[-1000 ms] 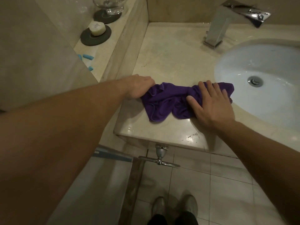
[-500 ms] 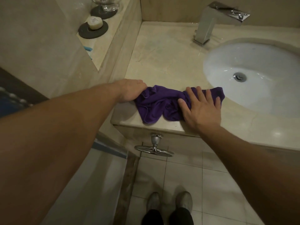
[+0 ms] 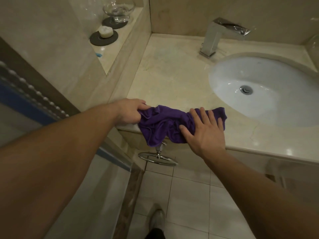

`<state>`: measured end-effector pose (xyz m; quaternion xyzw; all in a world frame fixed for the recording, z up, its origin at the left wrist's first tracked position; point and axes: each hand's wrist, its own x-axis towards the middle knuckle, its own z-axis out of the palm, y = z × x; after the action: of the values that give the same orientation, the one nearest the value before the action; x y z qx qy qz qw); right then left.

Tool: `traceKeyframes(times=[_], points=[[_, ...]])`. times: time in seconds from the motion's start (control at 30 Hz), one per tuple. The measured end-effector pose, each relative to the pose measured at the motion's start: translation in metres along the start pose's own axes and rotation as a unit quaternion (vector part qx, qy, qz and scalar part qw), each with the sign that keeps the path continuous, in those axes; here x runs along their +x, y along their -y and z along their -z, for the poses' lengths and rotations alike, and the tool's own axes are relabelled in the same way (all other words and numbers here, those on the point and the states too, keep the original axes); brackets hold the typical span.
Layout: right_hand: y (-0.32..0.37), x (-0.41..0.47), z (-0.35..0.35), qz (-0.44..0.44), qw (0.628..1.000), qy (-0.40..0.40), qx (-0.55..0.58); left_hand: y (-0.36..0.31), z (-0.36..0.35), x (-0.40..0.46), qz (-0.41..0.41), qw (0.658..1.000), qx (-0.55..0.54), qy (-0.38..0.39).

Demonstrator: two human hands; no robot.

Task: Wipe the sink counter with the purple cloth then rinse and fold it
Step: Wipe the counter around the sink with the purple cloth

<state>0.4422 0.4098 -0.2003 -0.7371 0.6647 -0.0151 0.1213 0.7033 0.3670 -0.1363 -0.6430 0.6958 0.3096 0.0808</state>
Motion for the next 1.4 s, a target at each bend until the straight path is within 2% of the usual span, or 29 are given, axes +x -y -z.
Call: traceKeyframes(times=[0.33, 0.5, 0.6, 0.67, 0.7, 0.77, 0.8, 0.87, 0.93, 1.0, 1.07, 1.1, 1.17, 1.3, 1.33, 1.4], points=[[0.009, -0.030, -0.008, 0.011, 0.998, -0.043, 0.053, 0.005, -0.019, -0.030, -0.050, 0.996, 0.074, -0.029], [0.026, -0.062, -0.020, -0.005, 0.993, -0.054, 0.105, 0.003, -0.050, -0.050, -0.076, 0.976, 0.141, -0.148], [0.049, -0.073, -0.027, -0.038, 0.974, -0.070, 0.213, -0.019, -0.078, -0.063, -0.027, 0.973, 0.060, -0.222], [0.073, -0.079, -0.025, -0.069, 0.927, -0.092, 0.358, -0.044, -0.096, -0.067, -0.027, 0.965, -0.086, -0.245], [0.085, -0.082, -0.021, -0.105, 0.882, -0.102, 0.448, -0.057, -0.103, -0.069, -0.024, 0.952, -0.179, -0.247], [0.102, -0.087, -0.008, -0.199, 0.772, -0.088, 0.597, -0.078, -0.107, -0.074, 0.002, 0.901, -0.380, -0.211], [0.104, -0.087, -0.004, -0.229, 0.724, -0.075, 0.646, -0.086, -0.105, -0.078, 0.008, 0.876, -0.445, -0.186], [0.095, -0.087, 0.000, -0.255, 0.663, -0.032, 0.703, -0.091, -0.100, -0.086, 0.030, 0.843, -0.515, -0.152], [0.082, -0.087, 0.008, -0.262, 0.621, 0.014, 0.739, -0.092, -0.091, -0.092, 0.056, 0.819, -0.559, -0.121], [0.069, -0.086, 0.018, -0.266, 0.590, 0.036, 0.761, -0.098, -0.083, -0.097, 0.039, 0.807, -0.584, -0.077], [0.058, -0.082, 0.031, -0.277, 0.588, 0.059, 0.758, -0.109, -0.072, -0.099, 0.022, 0.795, -0.605, -0.036], [0.053, -0.078, 0.038, -0.283, 0.600, 0.065, 0.746, -0.113, -0.065, -0.098, 0.025, 0.787, -0.616, -0.023], [0.042, -0.068, 0.054, -0.290, 0.642, 0.055, 0.707, -0.117, -0.051, -0.090, 0.028, 0.777, -0.629, -0.004], [0.029, -0.039, 0.083, -0.251, 0.744, 0.023, 0.619, -0.108, -0.024, -0.069, 0.038, 0.781, -0.624, -0.011], [0.030, -0.033, 0.087, -0.240, 0.759, 0.023, 0.604, -0.106, -0.019, -0.065, 0.039, 0.783, -0.621, -0.012], [0.033, -0.023, 0.094, -0.229, 0.758, 0.020, 0.611, -0.104, -0.010, -0.055, 0.035, 0.799, -0.601, -0.017]])
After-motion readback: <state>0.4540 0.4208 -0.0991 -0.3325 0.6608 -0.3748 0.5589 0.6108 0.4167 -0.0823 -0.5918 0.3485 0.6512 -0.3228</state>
